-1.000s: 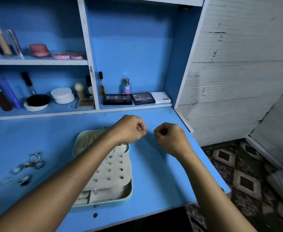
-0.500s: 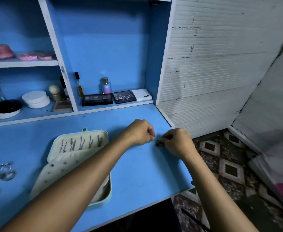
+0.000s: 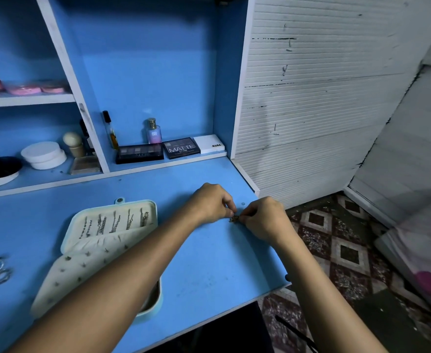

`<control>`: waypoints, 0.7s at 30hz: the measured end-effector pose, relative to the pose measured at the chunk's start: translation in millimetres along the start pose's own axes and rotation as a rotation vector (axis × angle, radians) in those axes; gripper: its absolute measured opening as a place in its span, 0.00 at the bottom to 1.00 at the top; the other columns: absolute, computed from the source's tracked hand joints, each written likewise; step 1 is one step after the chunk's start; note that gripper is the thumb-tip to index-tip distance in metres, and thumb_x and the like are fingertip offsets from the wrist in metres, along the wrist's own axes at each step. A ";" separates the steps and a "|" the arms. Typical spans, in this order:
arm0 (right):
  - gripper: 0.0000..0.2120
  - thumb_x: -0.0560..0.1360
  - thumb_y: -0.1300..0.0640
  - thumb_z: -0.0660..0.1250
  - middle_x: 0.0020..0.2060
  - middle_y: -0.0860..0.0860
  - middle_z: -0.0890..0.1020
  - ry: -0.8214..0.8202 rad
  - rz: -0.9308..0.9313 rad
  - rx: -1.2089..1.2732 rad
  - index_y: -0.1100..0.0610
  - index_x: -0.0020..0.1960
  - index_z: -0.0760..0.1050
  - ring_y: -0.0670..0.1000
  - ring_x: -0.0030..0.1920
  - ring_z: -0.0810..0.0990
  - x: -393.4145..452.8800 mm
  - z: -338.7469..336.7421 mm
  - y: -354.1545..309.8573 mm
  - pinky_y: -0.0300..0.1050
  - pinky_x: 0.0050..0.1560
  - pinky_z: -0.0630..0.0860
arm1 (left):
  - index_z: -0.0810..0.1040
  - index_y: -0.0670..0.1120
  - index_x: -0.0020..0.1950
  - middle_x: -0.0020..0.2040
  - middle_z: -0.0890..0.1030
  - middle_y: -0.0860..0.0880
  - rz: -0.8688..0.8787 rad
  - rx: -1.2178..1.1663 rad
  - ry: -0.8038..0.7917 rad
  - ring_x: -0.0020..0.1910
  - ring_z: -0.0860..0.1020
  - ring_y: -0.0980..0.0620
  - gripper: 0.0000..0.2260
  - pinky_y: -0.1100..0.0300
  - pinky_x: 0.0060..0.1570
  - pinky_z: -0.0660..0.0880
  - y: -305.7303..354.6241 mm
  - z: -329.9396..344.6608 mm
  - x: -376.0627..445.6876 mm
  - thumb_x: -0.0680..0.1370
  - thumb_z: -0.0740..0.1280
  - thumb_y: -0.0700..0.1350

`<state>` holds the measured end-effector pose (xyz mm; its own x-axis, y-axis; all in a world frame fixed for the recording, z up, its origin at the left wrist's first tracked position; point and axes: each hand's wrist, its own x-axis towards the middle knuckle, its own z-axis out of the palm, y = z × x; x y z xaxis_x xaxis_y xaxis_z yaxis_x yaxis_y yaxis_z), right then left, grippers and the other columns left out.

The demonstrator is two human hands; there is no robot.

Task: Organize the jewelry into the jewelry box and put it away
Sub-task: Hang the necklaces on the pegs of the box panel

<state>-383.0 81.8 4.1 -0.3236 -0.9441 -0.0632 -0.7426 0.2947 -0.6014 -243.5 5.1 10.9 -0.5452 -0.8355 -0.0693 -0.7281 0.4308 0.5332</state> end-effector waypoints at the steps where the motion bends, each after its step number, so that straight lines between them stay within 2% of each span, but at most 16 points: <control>1: 0.03 0.74 0.56 0.73 0.45 0.52 0.86 -0.003 0.004 -0.004 0.53 0.46 0.86 0.53 0.50 0.82 0.1 0.1 0.0 0.45 0.51 0.79 | 0.86 0.51 0.45 0.40 0.83 0.53 0.005 0.011 -0.002 0.44 0.82 0.52 0.04 0.58 0.47 0.79 0.6 -0.1 -0.1 0.74 0.74 0.43; 4: 0.03 0.75 0.58 0.72 0.47 0.53 0.85 -0.019 0.003 -0.021 0.54 0.46 0.85 0.53 0.51 0.81 -0.3 0.9 0.0 0.46 0.51 0.79 | 0.84 0.49 0.45 0.41 0.81 0.53 0.005 0.030 -0.035 0.44 0.82 0.51 0.03 0.57 0.47 0.80 1.2 0.2 0.1 0.75 0.72 0.41; 7: 0.04 0.75 0.61 0.69 0.47 0.52 0.83 -0.030 0.004 -0.017 0.55 0.46 0.83 0.53 0.50 0.80 -1.3 0.4 -0.5 0.44 0.48 0.77 | 0.82 0.49 0.45 0.43 0.81 0.52 0.002 0.048 -0.069 0.44 0.81 0.52 0.03 0.55 0.49 0.80 0.4 -1.6 -0.5 0.77 0.70 0.42; 10: 0.07 0.75 0.64 0.65 0.45 0.51 0.81 -0.015 0.010 0.036 0.55 0.44 0.80 0.52 0.47 0.78 -2.3 -1.0 0.8 0.42 0.42 0.73 | 0.80 0.48 0.47 0.42 0.78 0.54 0.003 0.037 -0.072 0.41 0.77 0.55 0.04 0.61 0.43 0.75 -0.6 -6.4 -3.4 0.79 0.67 0.41; 12: 0.07 0.75 0.63 0.64 0.44 0.51 0.82 0.005 0.009 0.082 0.55 0.44 0.80 0.51 0.45 0.79 -2.4 -1.1 3.1 0.41 0.39 0.74 | 0.79 0.49 0.48 0.42 0.77 0.55 -0.003 -0.006 -0.060 0.40 0.75 0.57 0.04 0.64 0.39 0.72 -1.6 -11.1 -5.6 0.80 0.66 0.42; 15: 0.08 0.75 0.61 0.66 0.39 0.48 0.82 0.031 -0.017 0.157 0.52 0.41 0.79 0.48 0.41 0.79 -3.1 0.0 5.6 0.32 0.33 0.70 | 0.79 0.51 0.47 0.43 0.79 0.55 -0.013 -0.086 -0.063 0.42 0.77 0.58 0.03 0.67 0.38 0.71 -2.3 -18.7 -7.6 0.79 0.67 0.44; 19: 0.05 0.77 0.58 0.69 0.36 0.46 0.82 0.069 -0.066 0.302 0.52 0.43 0.81 0.45 0.35 0.78 -3.3 1.7 5.0 0.33 0.33 0.69 | 0.79 0.52 0.46 0.47 0.84 0.53 -0.034 -0.237 -0.055 0.49 0.82 0.52 0.01 0.54 0.51 0.77 -0.9 -24.7 -7.7 0.76 0.69 0.48; 21: 0.04 0.78 0.58 0.69 0.36 0.46 0.81 0.089 -0.089 0.375 0.50 0.45 0.80 0.44 0.33 0.76 -3.0 2.1 3.9 0.35 0.35 0.69 | 0.79 0.52 0.45 0.47 0.85 0.51 -0.048 -0.320 -0.042 0.50 0.82 0.50 0.01 0.51 0.53 0.78 1.7 -27.4 -9.2 0.75 0.68 0.48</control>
<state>-383.7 85.5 0.3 -0.3292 -0.9422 0.0614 -0.5098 0.1226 -0.8515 -228.3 4.2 35.5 -0.5349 -0.8346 -0.1315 -0.5892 0.2569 0.7660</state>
